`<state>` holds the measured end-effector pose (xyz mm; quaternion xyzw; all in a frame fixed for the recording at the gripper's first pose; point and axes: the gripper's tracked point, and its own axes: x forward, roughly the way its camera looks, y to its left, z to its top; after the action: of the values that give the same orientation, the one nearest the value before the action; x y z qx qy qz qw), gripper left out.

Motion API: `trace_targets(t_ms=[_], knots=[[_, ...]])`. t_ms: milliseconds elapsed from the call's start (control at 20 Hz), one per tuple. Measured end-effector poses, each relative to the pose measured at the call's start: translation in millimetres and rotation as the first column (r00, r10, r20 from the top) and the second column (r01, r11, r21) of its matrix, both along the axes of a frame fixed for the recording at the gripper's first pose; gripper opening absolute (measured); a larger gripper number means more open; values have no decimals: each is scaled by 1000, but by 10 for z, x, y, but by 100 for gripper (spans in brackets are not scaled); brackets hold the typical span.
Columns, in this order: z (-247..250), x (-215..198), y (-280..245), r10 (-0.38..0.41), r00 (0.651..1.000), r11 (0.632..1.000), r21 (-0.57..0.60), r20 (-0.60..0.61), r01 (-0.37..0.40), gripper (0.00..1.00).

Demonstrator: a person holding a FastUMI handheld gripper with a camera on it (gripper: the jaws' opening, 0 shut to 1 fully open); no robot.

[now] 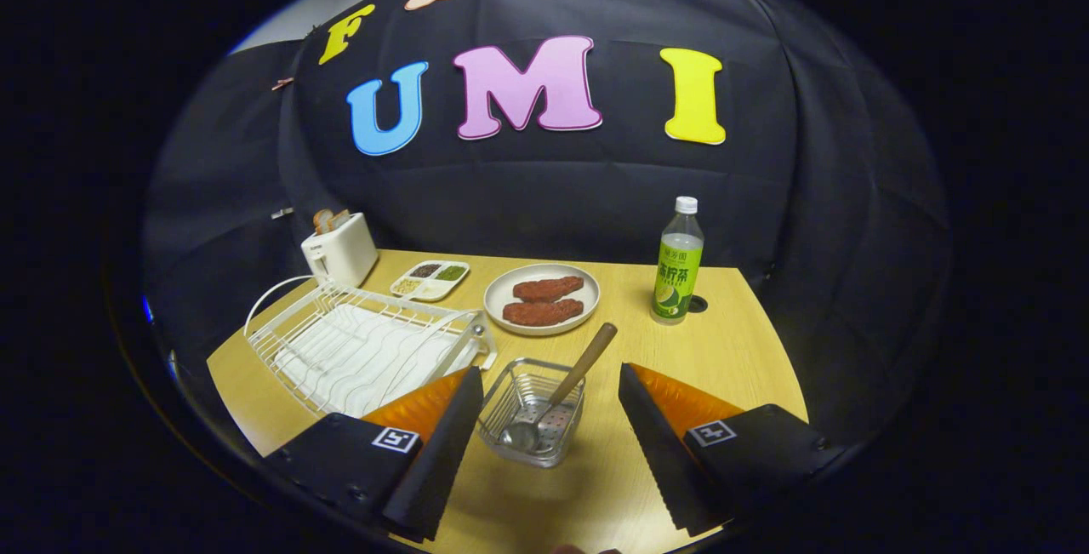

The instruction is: Take the plate from the dish rack, then take the spoon from the basket and place it into the plate.

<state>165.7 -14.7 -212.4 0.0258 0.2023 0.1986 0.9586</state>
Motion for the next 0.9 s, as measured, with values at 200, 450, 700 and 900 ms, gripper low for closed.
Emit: trace_targets(t_ms=[200, 450, 700, 900], knots=[[-103, 307, -7, -36, 999, 999, 9, -24, 36, 98], [-415, 580, 77, -46, 993, 999, 18, -107, 49, 98], [-619, 786, 142, -52, 985, 997, 51, -163, 61, 97], [-651, 870, 221, -33, 981, 995, 90, -193, 52, 72]])
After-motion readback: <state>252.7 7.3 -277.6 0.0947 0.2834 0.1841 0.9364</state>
